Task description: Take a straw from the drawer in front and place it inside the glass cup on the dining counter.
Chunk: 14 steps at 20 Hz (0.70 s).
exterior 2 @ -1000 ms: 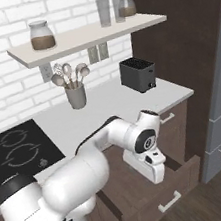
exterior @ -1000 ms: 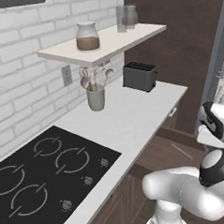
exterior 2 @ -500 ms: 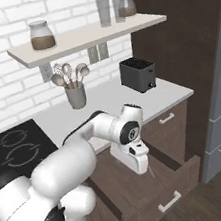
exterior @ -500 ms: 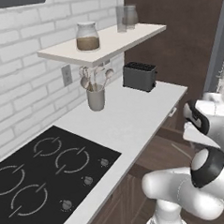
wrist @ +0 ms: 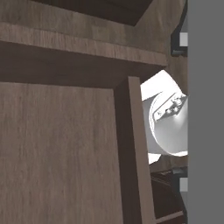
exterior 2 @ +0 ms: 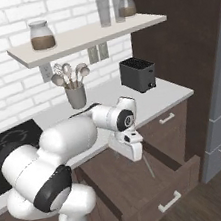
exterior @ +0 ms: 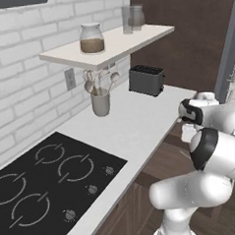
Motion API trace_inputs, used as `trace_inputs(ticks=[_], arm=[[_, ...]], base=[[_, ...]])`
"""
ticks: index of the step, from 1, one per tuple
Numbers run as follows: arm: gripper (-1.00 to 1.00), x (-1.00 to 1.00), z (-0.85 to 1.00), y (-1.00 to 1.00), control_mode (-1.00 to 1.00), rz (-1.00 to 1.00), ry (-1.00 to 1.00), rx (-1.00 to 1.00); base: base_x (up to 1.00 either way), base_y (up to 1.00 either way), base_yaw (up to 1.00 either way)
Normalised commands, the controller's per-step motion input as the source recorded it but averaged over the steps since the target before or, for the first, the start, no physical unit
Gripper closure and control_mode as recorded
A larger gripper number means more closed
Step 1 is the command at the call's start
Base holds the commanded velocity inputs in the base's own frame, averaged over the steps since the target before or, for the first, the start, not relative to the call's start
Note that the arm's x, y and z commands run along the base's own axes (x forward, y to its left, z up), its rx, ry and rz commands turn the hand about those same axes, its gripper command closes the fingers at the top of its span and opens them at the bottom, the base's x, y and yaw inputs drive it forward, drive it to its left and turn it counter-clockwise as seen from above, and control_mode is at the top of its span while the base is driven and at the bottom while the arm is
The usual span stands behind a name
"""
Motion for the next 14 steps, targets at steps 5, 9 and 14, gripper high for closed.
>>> trace_inputs(ticks=[5, 9, 14], arm=[[-1.0, 0.23, 0.0, 0.11, -1.0, -0.04, 0.0, -0.01], [-1.0, 0.23, -0.03, 0.0, -1.0, -0.04, 0.0, 0.0], [-1.0, 0.4, -0.04, 0.02, -1.0, -0.04, 0.0, 0.0]], base=[[0.0, 0.0, 0.0], [0.0, 0.0, 0.0], [0.0, 0.0, 0.0]])
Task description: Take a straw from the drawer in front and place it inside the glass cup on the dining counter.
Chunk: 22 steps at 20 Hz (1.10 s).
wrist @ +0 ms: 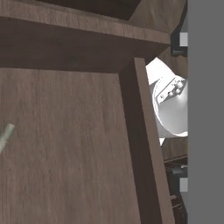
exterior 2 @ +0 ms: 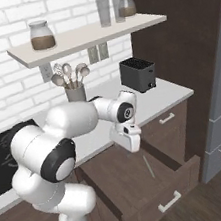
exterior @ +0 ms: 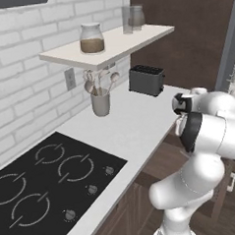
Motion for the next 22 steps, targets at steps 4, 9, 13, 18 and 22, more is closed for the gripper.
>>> trace_inputs(ticks=[4, 9, 13, 18, 22], arm=[[-1.0, 0.35, -0.05, 0.01, -1.0, -0.12, 0.0, 0.0], [-1.0, 0.1, -0.18, 0.0, -1.0, -0.08, 0.0, -0.04], [-1.0, -0.01, -0.2, 0.0, -1.0, 0.0, -0.02, -0.15], [-1.0, 0.0, -0.2, 0.0, -1.0, 0.1, -0.06, -0.15], [-1.0, 0.03, -0.12, 0.0, -1.0, 0.25, -0.04, -0.04]], base=[[0.0, 0.0, 0.0], [0.0, 0.0, 0.0], [0.0, 0.0, 0.0], [0.0, 0.0, 0.0], [0.0, 0.0, 0.0]])
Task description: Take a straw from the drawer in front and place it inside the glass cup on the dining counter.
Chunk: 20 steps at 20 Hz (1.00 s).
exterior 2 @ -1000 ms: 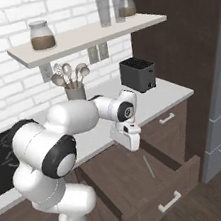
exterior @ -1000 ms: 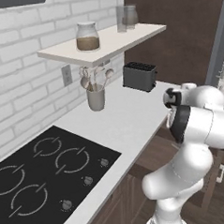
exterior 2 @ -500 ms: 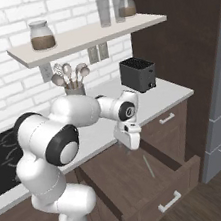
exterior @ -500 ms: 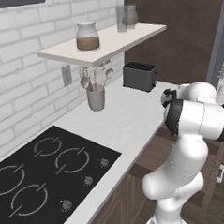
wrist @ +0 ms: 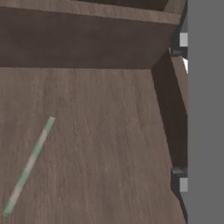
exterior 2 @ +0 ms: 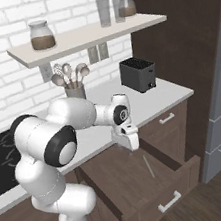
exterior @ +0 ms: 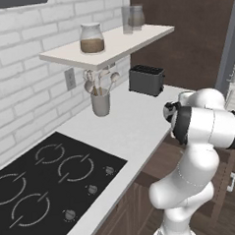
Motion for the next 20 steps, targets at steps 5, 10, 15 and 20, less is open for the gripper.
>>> trace_inputs(ticks=[5, 10, 15, 20], arm=[[-1.0, 0.12, -0.01, -0.11, -1.0, 0.44, -0.01, 0.0], [-1.0, 0.11, -0.04, -0.13, -1.0, 0.45, 0.0, 0.0], [-1.0, 0.08, -0.11, -0.25, -1.0, 0.34, 0.0, 0.03], [-1.0, 0.0, -0.13, -0.3, -1.0, 0.16, 0.0, 0.14]], base=[[0.0, 0.0, 0.0], [0.0, 0.0, 0.0], [0.0, 0.0, 0.0], [0.0, 0.0, 0.0]])
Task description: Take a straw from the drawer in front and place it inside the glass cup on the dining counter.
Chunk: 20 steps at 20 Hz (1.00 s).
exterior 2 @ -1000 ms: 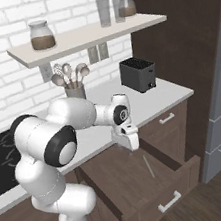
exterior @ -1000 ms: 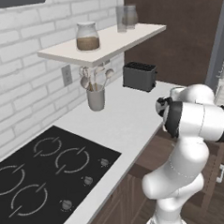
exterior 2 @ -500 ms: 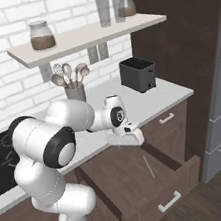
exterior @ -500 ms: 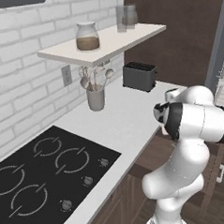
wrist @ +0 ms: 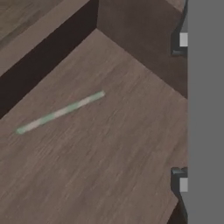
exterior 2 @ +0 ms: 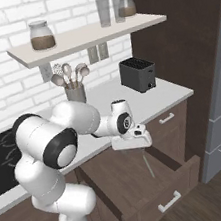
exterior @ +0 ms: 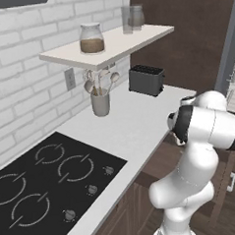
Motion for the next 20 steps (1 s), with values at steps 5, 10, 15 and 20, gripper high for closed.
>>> trace_inputs(ticks=[5, 10, 15, 20], arm=[[-1.0, 0.03, -0.18, -0.17, -1.0, 0.09, 0.08, 0.07], [-1.0, 0.0, -0.22, 0.0, -1.0, 0.01, 0.15, 0.0], [-1.0, 0.0, -0.26, 0.0, -1.0, 0.05, 0.02, 0.01], [-1.0, 0.08, -0.21, 0.0, -1.0, 0.11, 0.0, 0.08]], base=[[0.0, 0.0, 0.0], [0.0, 0.0, 0.0], [0.0, 0.0, 0.0], [0.0, 0.0, 0.0]])
